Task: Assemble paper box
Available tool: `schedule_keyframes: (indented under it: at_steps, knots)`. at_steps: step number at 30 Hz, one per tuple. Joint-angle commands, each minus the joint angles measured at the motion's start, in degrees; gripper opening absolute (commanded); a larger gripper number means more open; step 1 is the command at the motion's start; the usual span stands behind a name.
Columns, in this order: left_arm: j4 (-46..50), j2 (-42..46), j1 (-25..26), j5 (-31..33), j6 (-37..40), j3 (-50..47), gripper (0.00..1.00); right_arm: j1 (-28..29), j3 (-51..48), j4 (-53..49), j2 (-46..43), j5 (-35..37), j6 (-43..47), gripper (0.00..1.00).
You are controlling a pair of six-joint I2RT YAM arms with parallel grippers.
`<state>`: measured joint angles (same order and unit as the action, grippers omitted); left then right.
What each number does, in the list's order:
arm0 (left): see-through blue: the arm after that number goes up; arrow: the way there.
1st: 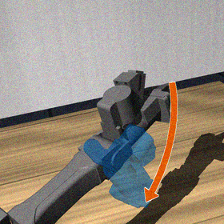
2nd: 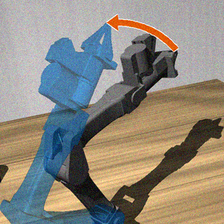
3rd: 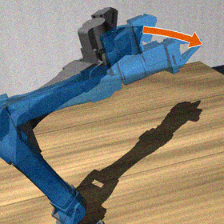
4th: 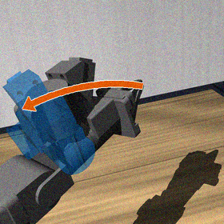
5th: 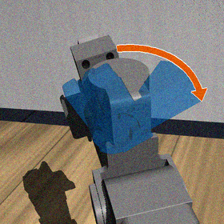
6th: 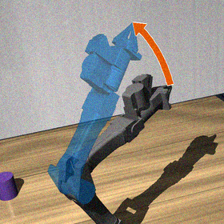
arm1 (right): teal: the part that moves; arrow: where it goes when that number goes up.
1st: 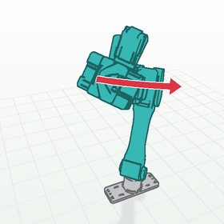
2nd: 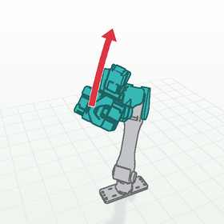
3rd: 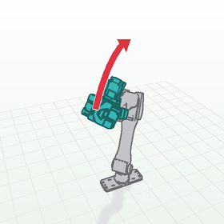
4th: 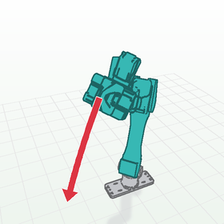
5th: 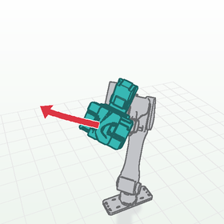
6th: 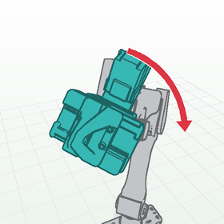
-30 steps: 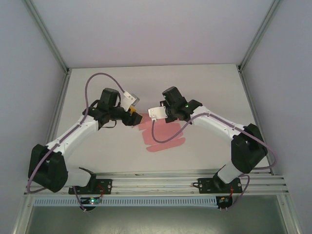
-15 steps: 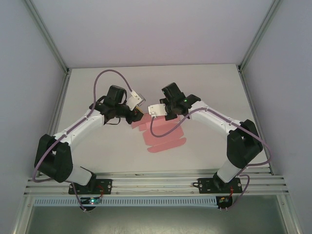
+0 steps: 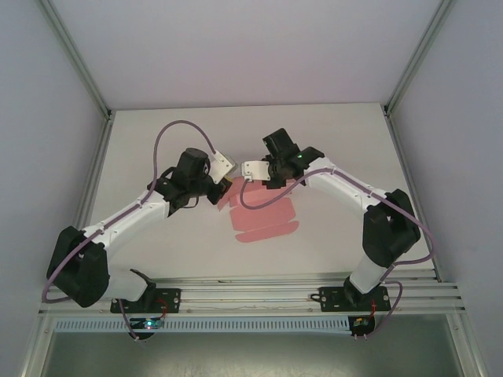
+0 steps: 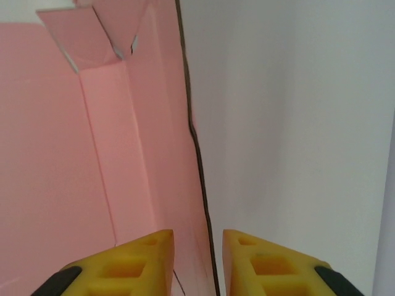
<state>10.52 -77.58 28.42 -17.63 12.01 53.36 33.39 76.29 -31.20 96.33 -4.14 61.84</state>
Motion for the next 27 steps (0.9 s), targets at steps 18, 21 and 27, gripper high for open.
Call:
schedule_keyframes:
  at_steps: [18, 21, 27]
  knots:
    - [-7.9, -1.7, 3.3, 10.4, -14.2, 2.5, 0.00, -1.4, 3.7, -6.1, 0.6, -5.2, -7.1, 0.00]
    - [-12.3, -2.1, 6.2, 20.4, -16.3, -0.9, 0.00, -1.1, 4.6, -6.7, 0.5, -5.6, -10.1, 0.00]
    - [-25.6, -4.3, 12.0, 33.1, -20.1, -6.6, 0.00, 0.3, 6.6, -8.4, 0.2, -8.0, -17.1, 0.00]
